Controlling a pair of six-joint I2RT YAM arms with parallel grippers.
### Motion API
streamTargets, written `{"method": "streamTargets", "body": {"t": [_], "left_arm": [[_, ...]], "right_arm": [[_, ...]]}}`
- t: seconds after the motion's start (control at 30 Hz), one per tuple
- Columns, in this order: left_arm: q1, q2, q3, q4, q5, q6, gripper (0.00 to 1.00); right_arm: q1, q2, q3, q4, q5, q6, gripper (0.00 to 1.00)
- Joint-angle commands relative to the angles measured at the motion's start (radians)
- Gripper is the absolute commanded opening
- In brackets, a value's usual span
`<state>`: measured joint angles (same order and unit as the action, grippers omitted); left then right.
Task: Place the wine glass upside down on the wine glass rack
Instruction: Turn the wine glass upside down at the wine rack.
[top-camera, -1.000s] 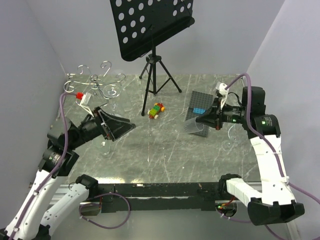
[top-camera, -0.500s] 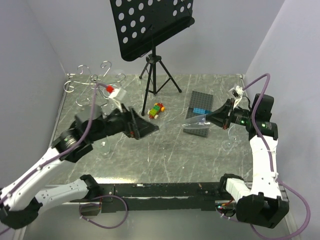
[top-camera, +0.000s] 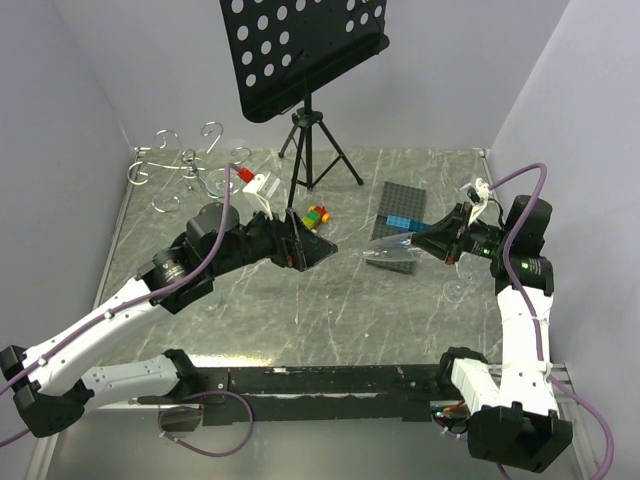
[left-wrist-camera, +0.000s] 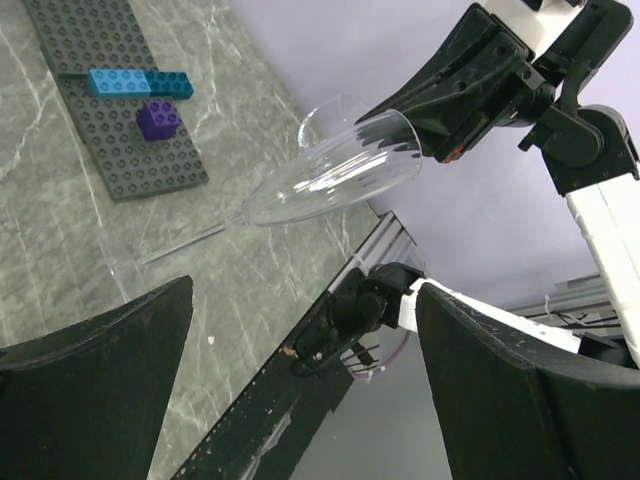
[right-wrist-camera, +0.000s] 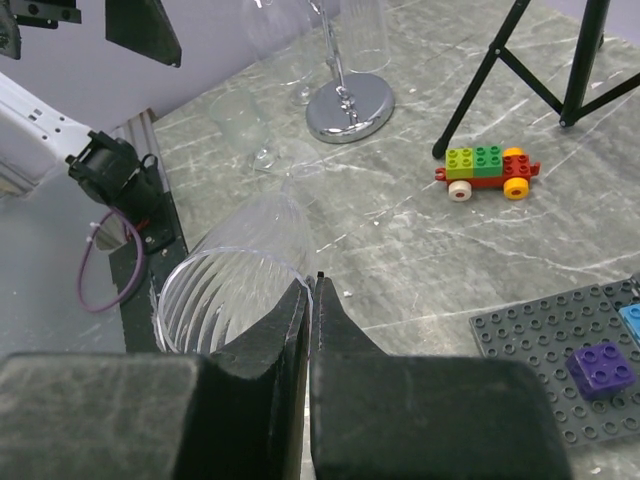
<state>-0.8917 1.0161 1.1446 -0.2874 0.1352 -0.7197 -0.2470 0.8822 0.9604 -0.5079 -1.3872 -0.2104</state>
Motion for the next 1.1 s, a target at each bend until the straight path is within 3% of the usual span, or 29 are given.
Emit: {"method": "streamTargets", "body": {"t": [0.0, 1.07], "left_arm": [[-0.004, -0.007, -0.005, 0.083, -0.02, 0.022, 0.97], [-0.004, 0.035, -0.051, 0.102, -0.008, 0.049, 0.97]], "right_arm": [[-0.006, -0.019, -0.006, 0.057, -0.035, 0.0, 0.0], [-0.008, -0.012, -0.005, 0.04, -0.044, -0.024, 0.0]]}}
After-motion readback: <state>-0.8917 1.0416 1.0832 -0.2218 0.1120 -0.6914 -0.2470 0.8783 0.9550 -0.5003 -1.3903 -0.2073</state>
